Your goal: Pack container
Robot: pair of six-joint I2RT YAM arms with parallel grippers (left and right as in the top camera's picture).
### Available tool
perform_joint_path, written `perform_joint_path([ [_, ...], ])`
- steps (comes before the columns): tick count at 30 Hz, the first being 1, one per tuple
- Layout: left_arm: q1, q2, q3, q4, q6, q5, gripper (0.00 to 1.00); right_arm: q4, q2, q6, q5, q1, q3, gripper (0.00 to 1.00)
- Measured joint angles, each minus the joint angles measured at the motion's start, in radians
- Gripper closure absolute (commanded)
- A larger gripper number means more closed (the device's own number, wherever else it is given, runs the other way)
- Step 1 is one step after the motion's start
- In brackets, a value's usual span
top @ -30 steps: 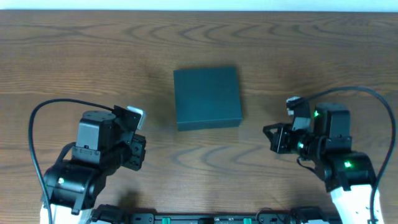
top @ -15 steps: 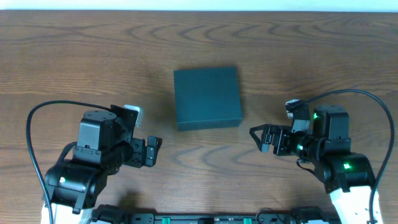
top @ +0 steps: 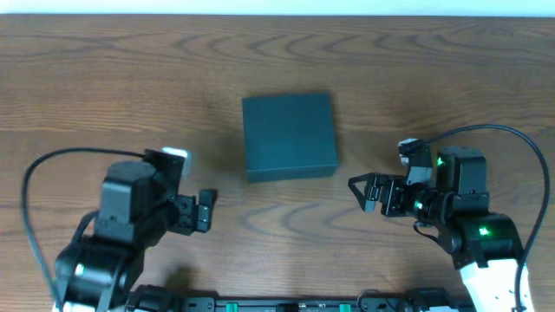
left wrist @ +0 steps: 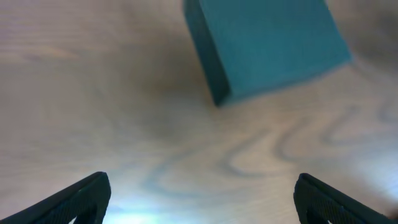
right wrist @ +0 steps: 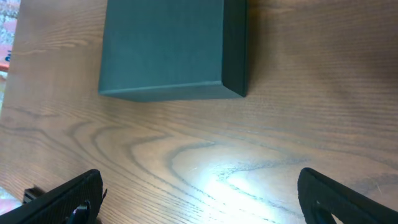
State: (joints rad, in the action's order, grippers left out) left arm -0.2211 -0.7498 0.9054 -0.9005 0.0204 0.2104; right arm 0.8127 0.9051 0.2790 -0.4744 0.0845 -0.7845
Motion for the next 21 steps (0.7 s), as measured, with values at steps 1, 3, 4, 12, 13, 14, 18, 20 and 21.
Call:
perform_joint_path([
  [1, 0.013, 0.032, -0.014, 0.028, -0.002, -0.026, 0.05, 0.000, 0.000, 0.000, 0.000, 0.000, 0.000, 0.01],
  [3, 0.053, 0.104, -0.064, 0.087, -0.002, -0.066, 0.05, 0.001, 0.000, 0.000, 0.000, 0.000, 0.000, 0.01],
  [4, 0.080, 0.143, -0.101, 0.116, -0.003, -0.084, 0.05, 0.001, 0.000, 0.000, 0.000, 0.000, 0.000, 0.01],
  [12, 0.242, 0.432, -0.518, 0.330, -0.002, -0.137, 0.05, 0.003, 0.001, 0.000, 0.000, 0.000, 0.002, 0.01],
  [13, 0.251, 0.454, -0.547, 0.336, -0.003, -0.138, 0.05, 0.002, 0.001, 0.000, 0.000, 0.000, 0.002, 0.01],
  [14, 0.260, 0.480, -0.577, 0.352, -0.003, -0.139, 0.05, 0.002, 0.001, 0.000, 0.001, 0.000, 0.002, 0.01],
  [18, 0.280, 0.568, -0.662, 0.358, -0.003, -0.147, 0.05, 0.002, 0.001, 0.000, 0.000, 0.000, 0.002, 0.01],
  [20, 0.286, 0.605, -0.694, 0.359, -0.002, -0.152, 0.05, 0.002, 0.001, 0.000, 0.000, 0.000, 0.002, 0.01],
  [21, 0.288, 0.621, -0.706, 0.359, -0.002, -0.155, 0.05, 0.002, 0.001, 0.000, 0.000, 0.000, 0.002, 0.01],
])
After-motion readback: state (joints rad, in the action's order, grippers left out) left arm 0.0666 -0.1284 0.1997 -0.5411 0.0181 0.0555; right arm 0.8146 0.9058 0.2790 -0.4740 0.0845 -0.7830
